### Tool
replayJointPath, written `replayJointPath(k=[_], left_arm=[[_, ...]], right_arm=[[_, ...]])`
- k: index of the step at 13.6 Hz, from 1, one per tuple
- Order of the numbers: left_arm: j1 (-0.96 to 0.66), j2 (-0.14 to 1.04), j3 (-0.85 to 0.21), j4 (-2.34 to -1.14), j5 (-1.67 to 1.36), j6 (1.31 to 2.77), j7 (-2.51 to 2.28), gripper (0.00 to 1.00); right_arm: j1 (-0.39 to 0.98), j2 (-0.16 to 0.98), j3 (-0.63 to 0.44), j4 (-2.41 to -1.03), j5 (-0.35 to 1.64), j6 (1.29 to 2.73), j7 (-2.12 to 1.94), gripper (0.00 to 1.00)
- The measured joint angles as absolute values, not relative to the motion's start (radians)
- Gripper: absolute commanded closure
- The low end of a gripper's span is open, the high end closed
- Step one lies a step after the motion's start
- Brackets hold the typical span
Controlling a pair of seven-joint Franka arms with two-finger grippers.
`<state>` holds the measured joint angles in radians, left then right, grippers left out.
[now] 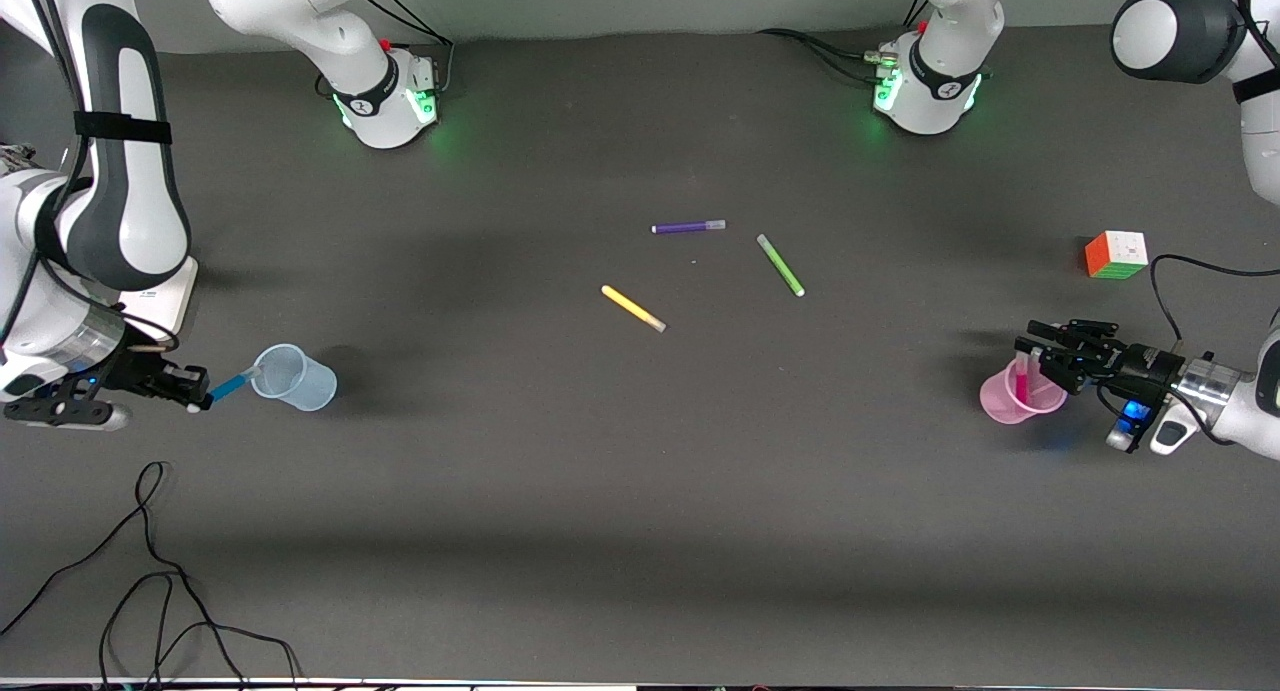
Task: Place pink and blue markers in matching cups
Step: 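Drop the pink marker into the pink cup with the left gripper, then lower the blue marker into the clear cup and open the right gripper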
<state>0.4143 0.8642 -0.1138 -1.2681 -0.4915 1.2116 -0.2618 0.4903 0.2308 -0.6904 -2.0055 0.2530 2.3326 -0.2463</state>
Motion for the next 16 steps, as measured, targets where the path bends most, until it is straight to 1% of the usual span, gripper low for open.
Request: replayJointPath(k=[2, 4, 5, 7, 9, 11, 12, 13, 14, 15, 16], left_arm=[[0.406, 0.86, -0.123, -1.235, -0.438, 1.232, -0.261, 0.01], [0.368, 0.823, -0.133, -1.172, -0.316, 1.231, -0.259, 0.01], [0.333, 0.781, -0.136, -1.148, -0.248, 1.232, -0.259, 0.01], [0.257, 0.651, -0.135, -1.139, -0.158, 1.236, -0.261, 0.01], [0.212, 0.51, -0.134, -1.183, -0.106, 1.261, -0.262, 0.01], [0.176, 0.366, -0.134, -1.292, -0.054, 1.322, -0.261, 0.01], [0.154, 0.291, -0.134, -1.365, -0.02, 1.366, -0.261, 0.01], [0.131, 0.212, -0.134, -1.446, 0.006, 1.408, -0.261, 0.01], [0.111, 0.133, -0.135, -1.529, 0.023, 1.444, -0.261, 0.01], [0.1, 0.057, -0.135, -1.619, 0.034, 1.485, -0.261, 0.01], [0.094, -0.016, -0.134, -1.712, 0.042, 1.535, -0.256, 0.01]], right_arm=[[0.491, 0.212, -0.686, -2.081, 0.253, 2.428, -0.257, 1.0], [0.493, 0.21, -0.678, -2.131, 0.253, 2.49, -0.258, 1.0], [0.494, 0.21, -0.676, -2.143, 0.253, 2.501, -0.258, 1.0], [0.497, 0.21, -0.674, -2.157, 0.253, 2.517, -0.258, 1.0], [0.498, 0.21, -0.668, -2.166, 0.253, 2.537, -0.258, 1.0], [0.498, 0.21, -0.66, -2.176, 0.253, 2.545, -0.258, 1.0], [0.499, 0.21, -0.657, -2.179, 0.253, 2.545, -0.258, 0.97], [0.499, 0.21, -0.652, -2.182, 0.253, 2.545, -0.258, 0.85], [0.503, 0.21, -0.645, -2.184, 0.253, 2.545, -0.258, 0.61], [0.515, 0.211, -0.64, -2.186, 0.253, 2.545, -0.258, 0.41], [0.528, 0.212, -0.636, -2.186, 0.253, 2.545, -0.257, 0.06]])
